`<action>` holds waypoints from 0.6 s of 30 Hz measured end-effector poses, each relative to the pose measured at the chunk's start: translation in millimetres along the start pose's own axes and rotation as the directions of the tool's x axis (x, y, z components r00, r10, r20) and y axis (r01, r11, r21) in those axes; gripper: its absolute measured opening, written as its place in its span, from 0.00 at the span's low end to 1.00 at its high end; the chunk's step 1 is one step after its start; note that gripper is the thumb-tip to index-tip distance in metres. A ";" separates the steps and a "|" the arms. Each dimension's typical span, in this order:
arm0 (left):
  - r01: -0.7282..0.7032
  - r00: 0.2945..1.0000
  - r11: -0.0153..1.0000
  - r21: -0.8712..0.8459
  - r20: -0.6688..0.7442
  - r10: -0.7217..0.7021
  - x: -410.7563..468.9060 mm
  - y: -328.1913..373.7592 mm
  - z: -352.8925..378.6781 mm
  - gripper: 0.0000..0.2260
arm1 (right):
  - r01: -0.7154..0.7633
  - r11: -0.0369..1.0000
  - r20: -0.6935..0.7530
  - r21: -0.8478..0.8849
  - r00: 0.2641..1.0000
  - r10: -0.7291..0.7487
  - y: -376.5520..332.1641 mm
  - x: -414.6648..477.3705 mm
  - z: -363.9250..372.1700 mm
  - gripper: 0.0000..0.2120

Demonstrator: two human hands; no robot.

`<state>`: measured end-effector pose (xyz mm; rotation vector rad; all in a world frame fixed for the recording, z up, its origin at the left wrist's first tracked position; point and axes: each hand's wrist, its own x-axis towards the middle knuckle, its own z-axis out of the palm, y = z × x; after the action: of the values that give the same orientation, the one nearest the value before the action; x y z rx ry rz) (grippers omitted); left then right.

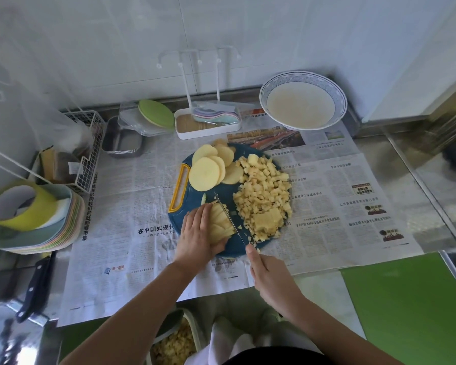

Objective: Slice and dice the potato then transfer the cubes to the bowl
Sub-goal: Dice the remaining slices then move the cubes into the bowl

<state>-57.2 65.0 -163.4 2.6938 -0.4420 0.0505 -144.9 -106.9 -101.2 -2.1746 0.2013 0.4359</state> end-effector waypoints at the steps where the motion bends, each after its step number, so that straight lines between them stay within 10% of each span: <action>1: -0.013 1.000 1.000 -0.001 0.003 0.013 0.5 -1.5 1.4 0.37 | 0.006 1.000 0.003 0.007 1.000 -0.006 0.5 0.6 -0.9 0.27; 18: 0.039 0.992 0.999 -0.027 0.119 -0.035 14.0 -2.6 -6.7 0.51 | 0.021 0.999 0.020 -0.029 1.000 -0.020 1.7 6.1 -9.0 0.27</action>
<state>-42.9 65.7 -156.9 2.6845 -0.4246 -0.1265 -137.6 -115.1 -99.9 -2.1977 0.1624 0.4514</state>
